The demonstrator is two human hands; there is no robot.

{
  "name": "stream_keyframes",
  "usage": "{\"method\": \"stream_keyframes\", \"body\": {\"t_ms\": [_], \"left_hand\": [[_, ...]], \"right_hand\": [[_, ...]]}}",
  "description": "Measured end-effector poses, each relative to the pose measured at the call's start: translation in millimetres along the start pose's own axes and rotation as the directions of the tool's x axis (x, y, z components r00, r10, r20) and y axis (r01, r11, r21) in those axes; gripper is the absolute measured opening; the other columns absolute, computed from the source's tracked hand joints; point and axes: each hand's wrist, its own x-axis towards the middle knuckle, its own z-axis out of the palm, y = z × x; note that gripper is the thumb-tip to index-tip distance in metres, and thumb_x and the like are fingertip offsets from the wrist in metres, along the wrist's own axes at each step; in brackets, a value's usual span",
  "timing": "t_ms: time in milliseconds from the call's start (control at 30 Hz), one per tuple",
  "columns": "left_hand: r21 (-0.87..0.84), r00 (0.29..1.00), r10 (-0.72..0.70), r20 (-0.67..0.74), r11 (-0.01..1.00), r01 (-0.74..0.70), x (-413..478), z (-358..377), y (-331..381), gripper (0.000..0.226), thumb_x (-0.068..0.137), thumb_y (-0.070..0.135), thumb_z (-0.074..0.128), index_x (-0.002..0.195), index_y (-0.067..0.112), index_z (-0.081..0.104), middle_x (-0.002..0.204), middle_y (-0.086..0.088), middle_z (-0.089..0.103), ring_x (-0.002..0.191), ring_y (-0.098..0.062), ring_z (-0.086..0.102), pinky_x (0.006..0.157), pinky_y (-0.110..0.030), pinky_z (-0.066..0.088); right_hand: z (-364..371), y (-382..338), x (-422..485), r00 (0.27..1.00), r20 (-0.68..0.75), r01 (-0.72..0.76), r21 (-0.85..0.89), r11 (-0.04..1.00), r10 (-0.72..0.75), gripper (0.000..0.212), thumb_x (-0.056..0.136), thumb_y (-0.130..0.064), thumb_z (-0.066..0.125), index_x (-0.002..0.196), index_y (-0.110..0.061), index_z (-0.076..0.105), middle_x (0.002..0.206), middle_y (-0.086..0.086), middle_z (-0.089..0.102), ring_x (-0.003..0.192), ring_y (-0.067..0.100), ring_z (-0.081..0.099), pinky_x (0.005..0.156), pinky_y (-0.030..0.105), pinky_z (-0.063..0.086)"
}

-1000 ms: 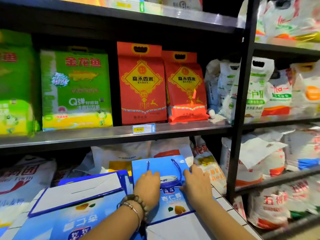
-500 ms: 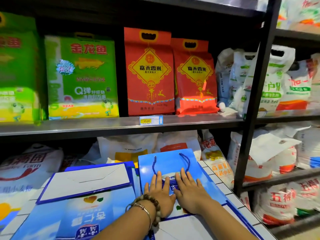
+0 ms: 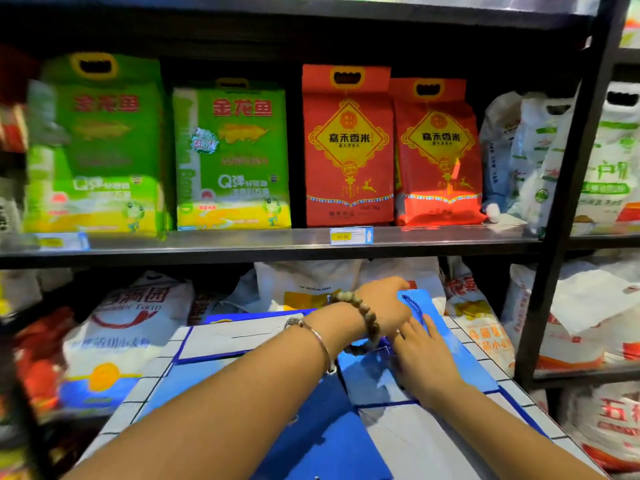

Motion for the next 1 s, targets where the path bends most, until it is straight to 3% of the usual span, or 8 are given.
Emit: {"method": "stream_keyframes", "body": {"t_ms": [100, 233, 333, 467, 600, 767, 933, 1000], "left_hand": [[0.111, 0.998, 0.060, 0.023, 0.992, -0.062, -46.3, -25.9, -1.6, 0.046, 0.092, 0.019, 0.046, 0.137, 0.020, 0.039, 0.140, -0.004, 0.045, 0.126, -0.019, 0.043, 0.097, -0.023, 0.034], [0.284, 0.999, -0.008, 0.052, 0.959, -0.007, -104.8, -50.9, -24.8, 0.033, 0.092, 0.035, 0.043, 0.123, 0.028, 0.051, 0.125, 0.003, 0.058, 0.106, -0.017, 0.054, 0.087, -0.026, 0.043], [0.392, 0.992, -0.123, 0.003, 0.913, 0.112, -144.2, -52.8, -55.1, 0.028, 0.091, 0.041, 0.041, 0.110, 0.029, 0.057, 0.116, 0.006, 0.061, 0.098, -0.017, 0.055, 0.081, -0.028, 0.044], [0.445, 0.969, -0.242, -0.056, 0.863, 0.241, -192.8, -33.8, -95.5, 0.024, 0.092, 0.041, 0.037, 0.104, 0.030, 0.054, 0.111, 0.007, 0.060, 0.102, -0.014, 0.055, 0.080, -0.027, 0.040], [0.257, 0.935, -0.276, -0.222, 0.909, 0.329, -226.8, -24.2, -123.7, 0.015, 0.091, 0.046, 0.039, 0.093, 0.039, 0.053, 0.108, 0.020, 0.057, 0.101, 0.001, 0.052, 0.087, -0.023, 0.042], [0.101, 0.875, -0.338, -0.346, 0.914, 0.393, -246.3, -24.3, -136.0, 0.016, 0.085, 0.050, 0.049, 0.078, 0.040, 0.059, 0.088, 0.017, 0.062, 0.086, -0.002, 0.058, 0.080, -0.030, 0.047], [0.201, 0.900, -0.227, -0.373, 0.927, 0.317, -250.7, -16.7, -134.5, 0.035, 0.086, 0.051, 0.051, 0.120, 0.052, 0.044, 0.114, 0.030, 0.048, 0.112, 0.008, 0.046, 0.092, -0.015, 0.038], [0.158, 0.929, -0.140, -0.341, 0.966, 0.204, -247.0, -15.2, -133.0, 0.032, 0.081, 0.051, 0.046, 0.113, 0.056, 0.047, 0.112, 0.032, 0.047, 0.108, 0.010, 0.046, 0.089, -0.012, 0.038]], "right_hand": [[-46.0, -26.4, 0.5, 1.000, 0.007, 0.015, 0.317, 0.948, -0.018, 0.027, 0.078, -0.024, 0.054, 0.100, -0.015, 0.067, 0.098, 0.001, 0.068, 0.097, 0.025, 0.060, 0.078, 0.028, 0.039], [-101.9, -68.7, -11.5, 0.959, 0.118, 0.107, 0.694, 0.712, -0.259, 0.011, 0.082, -0.029, 0.054, 0.084, -0.028, 0.064, 0.064, -0.026, 0.058, 0.064, -0.012, 0.050, 0.057, 0.013, 0.032], [-127.4, -94.7, -31.6, 0.823, 0.221, 0.179, 0.774, 0.607, -0.524, 0.023, 0.079, -0.037, 0.062, 0.102, -0.033, 0.065, 0.091, -0.023, 0.064, 0.082, -0.012, 0.053, 0.076, 0.008, 0.040], [-132.0, -118.7, -48.4, 0.664, 0.305, 0.272, 0.753, 0.600, -0.683, 0.057, 0.074, -0.055, 0.064, 0.126, -0.044, 0.044, 0.132, -0.027, 0.046, 0.121, -0.007, 0.041, 0.105, 0.026, 0.035], [-122.6, -131.1, -50.0, 0.713, 0.310, 0.240, 0.735, 0.634, -0.629, 0.058, 0.078, -0.056, 0.060, 0.132, -0.042, 0.042, 0.144, -0.026, 0.032, 0.132, -0.004, 0.028, 0.112, 0.028, 0.025], [-107.0, -143.9, -45.3, 0.839, 0.253, 0.177, 0.709, 0.682, -0.481, 0.043, 0.081, -0.053, 0.058, 0.118, -0.032, 0.059, 0.129, -0.019, 0.053, 0.119, 0.002, 0.046, 0.103, 0.027, 0.037], [-98.7, -149.1, -48.7, 0.885, 0.232, 0.103, 0.746, 0.657, -0.403, 0.035, 0.079, -0.051, 0.061, 0.107, -0.031, 0.066, 0.115, -0.018, 0.062, 0.106, 0.002, 0.055, 0.095, 0.030, 0.044], [-100.0, -149.5, -50.0, 0.890, 0.233, 0.094, 0.747, 0.658, -0.391, 0.035, 0.078, -0.051, 0.062, 0.107, -0.031, 0.066, 0.115, -0.018, 0.063, 0.106, 0.003, 0.055, 0.095, 0.029, 0.043]]}}
